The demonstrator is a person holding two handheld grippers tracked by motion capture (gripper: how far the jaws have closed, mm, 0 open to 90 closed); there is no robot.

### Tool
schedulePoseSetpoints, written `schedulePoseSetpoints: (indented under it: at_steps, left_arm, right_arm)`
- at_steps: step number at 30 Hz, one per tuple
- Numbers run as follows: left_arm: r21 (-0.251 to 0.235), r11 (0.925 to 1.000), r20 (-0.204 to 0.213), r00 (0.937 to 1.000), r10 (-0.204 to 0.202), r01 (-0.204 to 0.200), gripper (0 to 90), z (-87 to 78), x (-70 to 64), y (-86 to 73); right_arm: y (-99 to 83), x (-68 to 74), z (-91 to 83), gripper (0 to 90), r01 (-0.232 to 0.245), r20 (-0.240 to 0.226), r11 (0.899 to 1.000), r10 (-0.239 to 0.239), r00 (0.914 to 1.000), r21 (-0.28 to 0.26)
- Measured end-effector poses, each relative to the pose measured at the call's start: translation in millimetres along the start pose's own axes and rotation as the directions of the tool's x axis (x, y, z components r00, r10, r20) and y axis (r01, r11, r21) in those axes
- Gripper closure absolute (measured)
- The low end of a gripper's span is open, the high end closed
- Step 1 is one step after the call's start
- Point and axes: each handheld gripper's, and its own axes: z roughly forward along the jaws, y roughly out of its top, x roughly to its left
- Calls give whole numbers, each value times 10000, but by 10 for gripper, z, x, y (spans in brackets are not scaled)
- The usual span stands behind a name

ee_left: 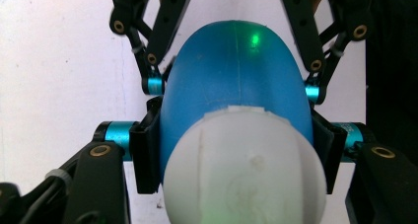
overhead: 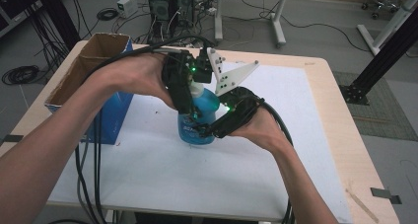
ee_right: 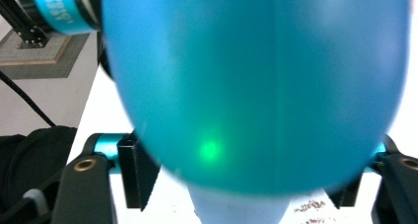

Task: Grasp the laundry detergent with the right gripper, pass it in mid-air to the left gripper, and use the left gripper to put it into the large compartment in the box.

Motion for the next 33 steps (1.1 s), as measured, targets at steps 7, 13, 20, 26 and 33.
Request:
schedulePoseSetpoints:
  at_steps: [7, 13, 20, 26, 33]
  left_arm:
    - [109, 9998, -81, 9999, -137, 138, 382, -104, 1, -23]
    - [273, 9991, -304, 9990, -315, 324, 382, -294, 22, -39]
    - [414, 9963, -516, 9960, -731, 753, 382, -614, 85, -125]
    - [676, 9887, -809, 9884, -1284, 1339, 382, -918, 138, -205]
    - [694, 9752, -1276, 9714, -2002, 2101, 382, -1297, 180, -340]
  right_arm:
    - [0, 20, -66, 229, 17, 201, 10000, -19, 9998, 98]
    - [-28, 37, -180, 219, -100, 380, 9996, 90, 9992, 278]
    - [-85, 113, -350, 197, -97, 1191, 9908, -65, 9929, 1349]
    - [-140, 185, -535, 124, -255, 1906, 9711, -208, 9814, 2374]
    - [-280, 219, -856, 124, -562, 2830, 9506, -343, 9585, 3053]
